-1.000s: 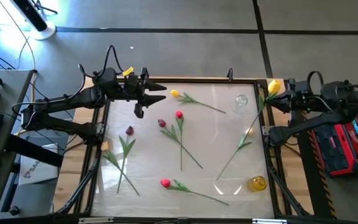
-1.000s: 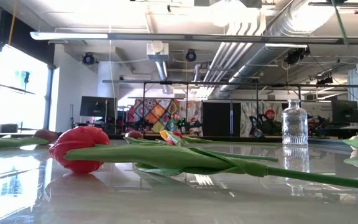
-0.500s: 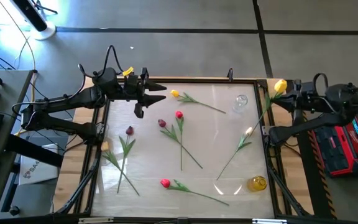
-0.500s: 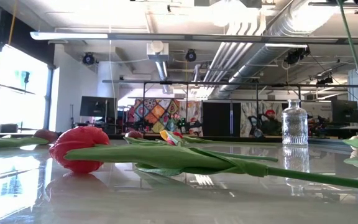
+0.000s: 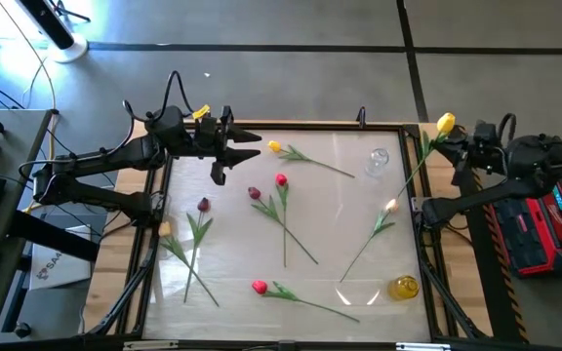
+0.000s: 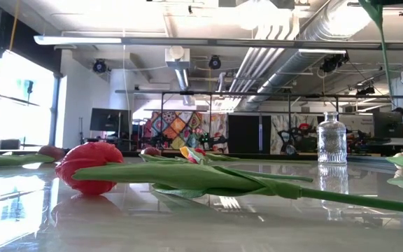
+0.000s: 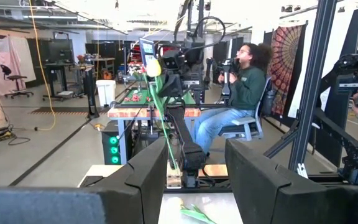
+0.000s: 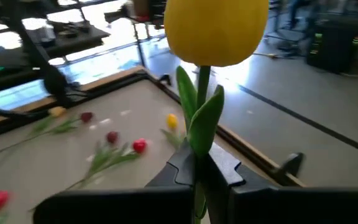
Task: Sort flowers into vase by color
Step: Put the left yellow tulip into the transparent vase
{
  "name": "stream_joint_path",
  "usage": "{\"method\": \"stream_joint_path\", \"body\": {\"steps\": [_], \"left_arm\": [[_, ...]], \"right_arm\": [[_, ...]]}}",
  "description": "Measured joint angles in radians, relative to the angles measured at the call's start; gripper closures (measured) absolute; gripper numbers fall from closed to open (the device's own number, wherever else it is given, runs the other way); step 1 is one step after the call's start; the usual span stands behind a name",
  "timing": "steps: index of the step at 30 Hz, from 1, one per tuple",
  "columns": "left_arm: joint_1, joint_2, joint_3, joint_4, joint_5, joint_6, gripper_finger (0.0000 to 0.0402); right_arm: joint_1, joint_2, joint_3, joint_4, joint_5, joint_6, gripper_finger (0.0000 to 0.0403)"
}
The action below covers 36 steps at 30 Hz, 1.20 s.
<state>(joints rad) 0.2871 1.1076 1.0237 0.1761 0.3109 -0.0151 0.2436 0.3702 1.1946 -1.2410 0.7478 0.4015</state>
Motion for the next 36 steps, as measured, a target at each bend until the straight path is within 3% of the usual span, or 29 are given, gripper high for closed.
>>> {"method": "stream_joint_path", "body": {"steps": [12, 17, 22, 29, 36], "left_arm": [[0.000, 0.000, 0.000, 0.000, 0.000, 0.000, 0.0251], [0.000, 0.000, 0.000, 0.000, 0.000, 0.000, 0.0251], [0.000, 0.000, 0.000, 0.000, 0.000, 0.000, 0.0251], [0.000, 0.000, 0.000, 0.000, 0.000, 0.000, 0.0251], [0.000, 0.000, 0.000, 0.000, 0.000, 0.000, 0.0251]], "right_arm": [[0.001, 0.054, 0.000, -0.010, 0.324, 0.021, 0.0403], [0.002, 0.083, -0.096, 0.155, 0.459, 0.016, 0.0403], [-0.007, 0.084, -0.216, 0.366, 0.564, -0.097, 0.0403], [-0.096, 0.090, -0.290, 0.629, 0.573, -0.304, 0.0403], [-0.262, 0.134, -0.328, 0.679, 0.424, -0.327, 0.0403]]}}
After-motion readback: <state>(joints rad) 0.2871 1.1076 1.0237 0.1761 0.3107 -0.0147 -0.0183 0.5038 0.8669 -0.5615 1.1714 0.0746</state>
